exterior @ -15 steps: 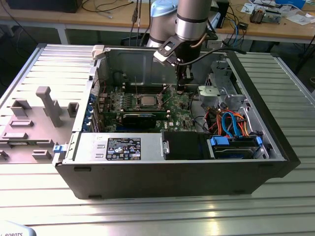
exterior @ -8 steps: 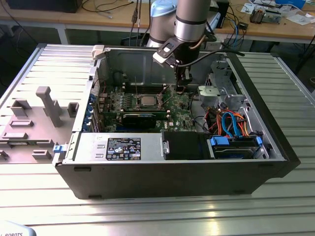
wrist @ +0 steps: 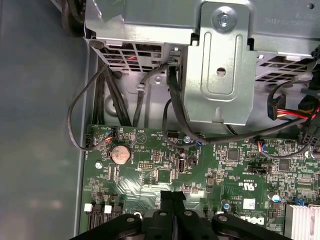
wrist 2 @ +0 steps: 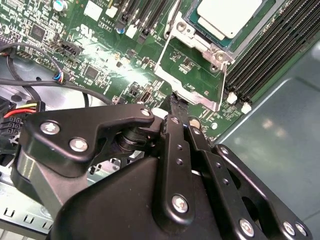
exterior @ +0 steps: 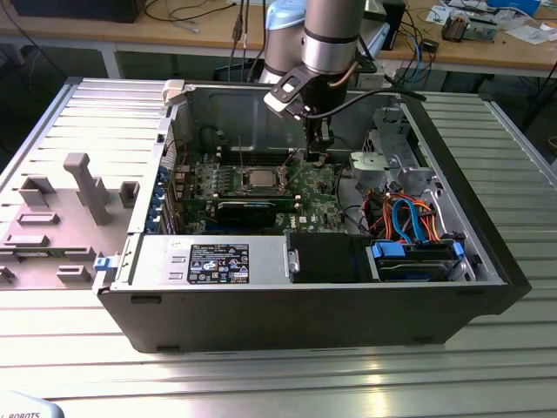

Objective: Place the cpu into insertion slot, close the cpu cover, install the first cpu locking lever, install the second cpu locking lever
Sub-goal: 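Close the cpu cover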

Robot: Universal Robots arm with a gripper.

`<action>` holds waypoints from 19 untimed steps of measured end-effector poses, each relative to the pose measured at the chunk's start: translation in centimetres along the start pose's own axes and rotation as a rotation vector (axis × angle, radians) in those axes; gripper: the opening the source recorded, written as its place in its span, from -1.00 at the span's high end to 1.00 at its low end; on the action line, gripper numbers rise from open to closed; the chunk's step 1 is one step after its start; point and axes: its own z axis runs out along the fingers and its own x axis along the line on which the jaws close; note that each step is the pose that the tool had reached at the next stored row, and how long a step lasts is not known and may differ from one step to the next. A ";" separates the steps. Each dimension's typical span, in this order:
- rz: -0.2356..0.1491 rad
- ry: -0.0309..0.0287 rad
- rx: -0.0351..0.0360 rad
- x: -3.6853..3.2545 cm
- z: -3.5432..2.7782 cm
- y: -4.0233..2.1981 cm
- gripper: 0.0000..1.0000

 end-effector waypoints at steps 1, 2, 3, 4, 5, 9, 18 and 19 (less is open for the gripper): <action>0.000 0.0002 -0.0003 0.01 0.00 -0.08 0.79; 0.000 0.0004 -0.0007 0.01 0.00 -0.15 0.79; 0.000 0.0005 -0.0013 0.02 -0.01 -0.25 0.79; 0.000 0.0005 -0.0017 0.02 -0.01 -0.32 0.79; 0.000 0.0007 -0.0021 0.03 -0.02 -0.39 0.79; 0.000 0.0012 -0.0043 0.05 -0.05 -0.66 0.79; 0.000 0.0039 -0.0075 0.10 -0.06 -1.38 0.79; 0.000 0.0040 -0.0079 0.11 -0.07 -1.45 0.79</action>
